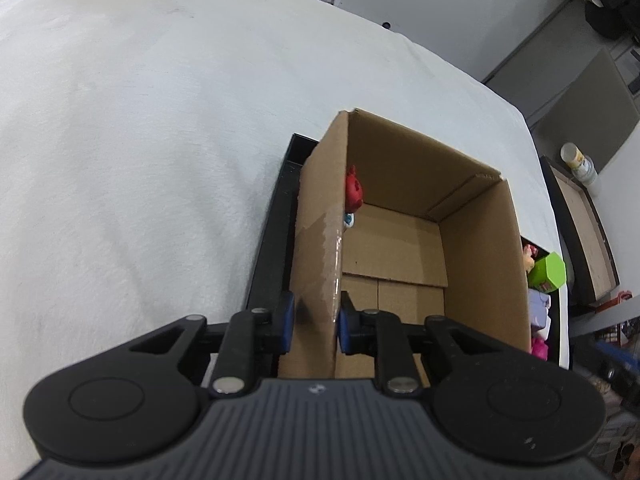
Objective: Organize rigid objects
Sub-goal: 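Open the right gripper to release the figure and lift out, then lower the right gripper onto the pink dinosaur and close on it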
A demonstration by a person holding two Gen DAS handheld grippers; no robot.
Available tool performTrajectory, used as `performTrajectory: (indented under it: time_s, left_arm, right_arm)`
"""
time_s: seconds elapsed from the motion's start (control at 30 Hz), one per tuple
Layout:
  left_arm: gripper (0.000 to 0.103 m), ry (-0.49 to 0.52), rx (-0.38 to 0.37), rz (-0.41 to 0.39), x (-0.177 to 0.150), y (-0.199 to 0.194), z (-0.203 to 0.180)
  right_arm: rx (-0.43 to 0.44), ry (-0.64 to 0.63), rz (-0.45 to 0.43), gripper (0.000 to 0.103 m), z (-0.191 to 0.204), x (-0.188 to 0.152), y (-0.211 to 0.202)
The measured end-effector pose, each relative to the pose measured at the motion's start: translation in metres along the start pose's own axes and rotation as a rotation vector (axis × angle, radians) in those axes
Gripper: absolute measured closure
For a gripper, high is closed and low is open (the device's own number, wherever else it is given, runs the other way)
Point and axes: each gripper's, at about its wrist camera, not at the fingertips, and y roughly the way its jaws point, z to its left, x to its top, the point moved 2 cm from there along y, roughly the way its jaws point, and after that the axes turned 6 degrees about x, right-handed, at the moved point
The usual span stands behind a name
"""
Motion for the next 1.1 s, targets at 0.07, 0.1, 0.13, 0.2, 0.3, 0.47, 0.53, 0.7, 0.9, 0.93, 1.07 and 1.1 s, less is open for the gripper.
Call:
performTrajectory:
  time_s: [0.07,0.1,0.13,0.2,0.3,0.47,0.53,0.7,0.9,0.93,1.07,1.1]
  left_arm:
    - [0.084,-0.011,0.004,-0.010,0.002,-0.001,0.000]
    - [0.085,-0.015,0.007,-0.014,0.003,-0.002,0.001]
    - [0.085,-0.017,0.010,-0.017,0.003,-0.002,0.001]
    - [0.085,-0.015,0.014,-0.022,0.003,-0.004,0.000]
    - [0.085,-0.004,0.016,-0.027,0.002,-0.004,-0.002]
    - [0.085,0.000,0.023,-0.022,0.000,-0.005,-0.003]
    - [0.085,0.005,0.032,-0.015,-0.001,-0.003,-0.003]
    - [0.085,0.005,0.040,-0.001,-0.002,0.004,-0.001]
    - [0.085,0.010,0.037,0.007,-0.002,0.007,0.002]
    - [0.085,0.010,0.035,0.008,-0.002,0.008,0.002]
    - [0.084,0.006,0.025,0.010,-0.001,0.010,0.005]
    - [0.084,0.004,0.023,0.012,0.000,0.011,0.005]
  right_arm:
    - [-0.011,0.008,0.006,0.046,-0.008,-0.006,-0.001]
    - [-0.018,0.013,0.011,0.046,-0.013,-0.010,-0.001]
    - [-0.023,0.016,0.014,0.046,-0.017,-0.012,-0.001]
    - [-0.034,0.024,0.018,0.046,-0.027,-0.018,-0.002]
    - [-0.054,0.047,0.028,0.046,-0.039,-0.023,-0.001]
    - [-0.069,0.076,0.037,0.046,-0.054,-0.031,0.003]
    - [-0.073,0.090,0.038,0.046,-0.060,-0.032,0.005]
    - [-0.089,0.106,0.054,0.046,-0.074,-0.038,0.015]
    - [-0.119,0.137,0.077,0.046,-0.092,-0.042,0.034]
    - [-0.121,0.137,0.081,0.046,-0.093,-0.042,0.037]
    - [-0.135,0.132,0.098,0.046,-0.095,-0.040,0.051]
    - [-0.139,0.132,0.102,0.046,-0.096,-0.039,0.054]
